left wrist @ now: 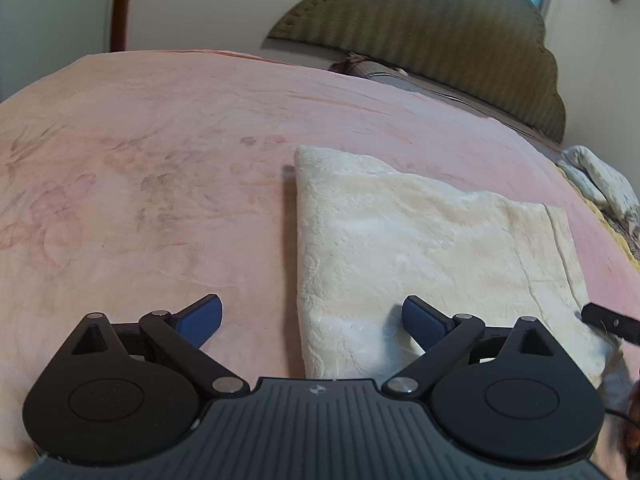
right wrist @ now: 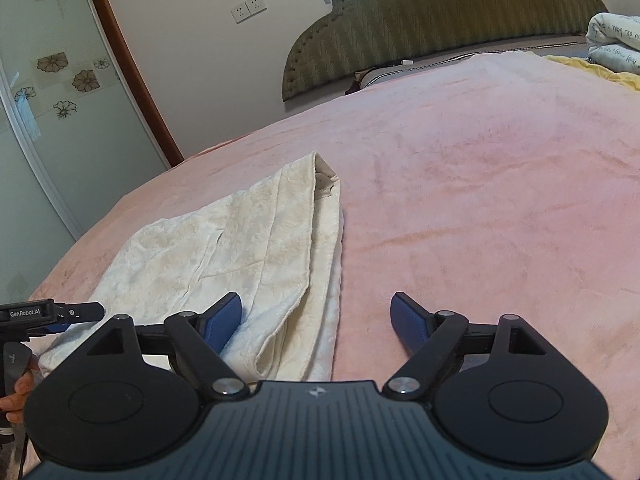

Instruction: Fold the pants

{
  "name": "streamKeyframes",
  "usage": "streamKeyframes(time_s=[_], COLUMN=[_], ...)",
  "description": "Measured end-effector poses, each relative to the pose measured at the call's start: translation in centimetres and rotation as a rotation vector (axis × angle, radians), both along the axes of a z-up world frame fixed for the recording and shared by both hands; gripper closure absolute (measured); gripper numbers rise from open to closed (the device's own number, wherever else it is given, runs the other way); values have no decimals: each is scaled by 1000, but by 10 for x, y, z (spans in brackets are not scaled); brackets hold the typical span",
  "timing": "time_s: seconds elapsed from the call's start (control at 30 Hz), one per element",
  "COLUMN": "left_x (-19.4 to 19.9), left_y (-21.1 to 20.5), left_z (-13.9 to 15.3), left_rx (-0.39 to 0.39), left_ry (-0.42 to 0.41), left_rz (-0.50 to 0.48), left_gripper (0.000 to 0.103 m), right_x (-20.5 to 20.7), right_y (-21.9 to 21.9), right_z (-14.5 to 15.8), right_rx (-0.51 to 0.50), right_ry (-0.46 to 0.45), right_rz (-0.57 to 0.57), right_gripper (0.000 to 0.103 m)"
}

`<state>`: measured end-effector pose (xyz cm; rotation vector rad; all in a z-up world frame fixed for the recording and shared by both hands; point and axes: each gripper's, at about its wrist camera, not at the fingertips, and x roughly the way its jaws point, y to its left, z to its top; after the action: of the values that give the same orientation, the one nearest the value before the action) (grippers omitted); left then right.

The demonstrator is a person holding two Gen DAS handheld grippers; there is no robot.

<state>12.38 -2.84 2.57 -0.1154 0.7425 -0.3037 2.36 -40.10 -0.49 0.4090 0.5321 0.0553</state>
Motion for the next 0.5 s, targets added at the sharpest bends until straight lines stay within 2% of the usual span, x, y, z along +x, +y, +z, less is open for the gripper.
streamKeyframes(time_s=[0.07,0.13,0.23,0.3,0.4,0.5], left_x=[7,17,31,41,57,69], left_y=[4,10,17,21,21,16], left_z=[-1,-2,-2,-4,-11,-18], left_rx=[-38,-87,-158,-228,-324,-410], left_ry=[33,69,106,138,168,176], left_rz=[-58,-101,-183,-233,-288,-312], left_gripper=[6,6,6,6,6,2], right_x=[4,13,32,46,69,87], right_y=[-4,-10,-23,-35,-44,-40], right_z=[2,2,-3,-6,-13,-15], right_rx=[19,59,145,242,353,379], right_ry=[8,22,48,63,69,62], right_rz=[44,144,273,353,439,477], right_gripper=[20,20,19,19,19,18])
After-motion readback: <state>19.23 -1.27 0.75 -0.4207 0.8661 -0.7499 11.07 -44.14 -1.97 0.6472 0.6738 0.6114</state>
